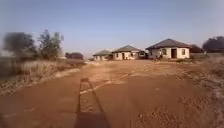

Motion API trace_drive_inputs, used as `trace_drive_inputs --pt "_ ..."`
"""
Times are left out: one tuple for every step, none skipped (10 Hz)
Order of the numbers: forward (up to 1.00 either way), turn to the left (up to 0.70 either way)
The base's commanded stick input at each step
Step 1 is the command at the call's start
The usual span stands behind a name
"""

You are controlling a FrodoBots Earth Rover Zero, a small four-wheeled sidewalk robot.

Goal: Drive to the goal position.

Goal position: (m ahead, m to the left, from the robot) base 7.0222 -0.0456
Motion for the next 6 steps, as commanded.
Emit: trace_drive_inputs --pt "0.70 0.00" --pt "0.70 0.00" --pt "0.70 0.00" --pt "0.70 0.00" --pt "0.70 0.00" --pt "0.70 0.00"
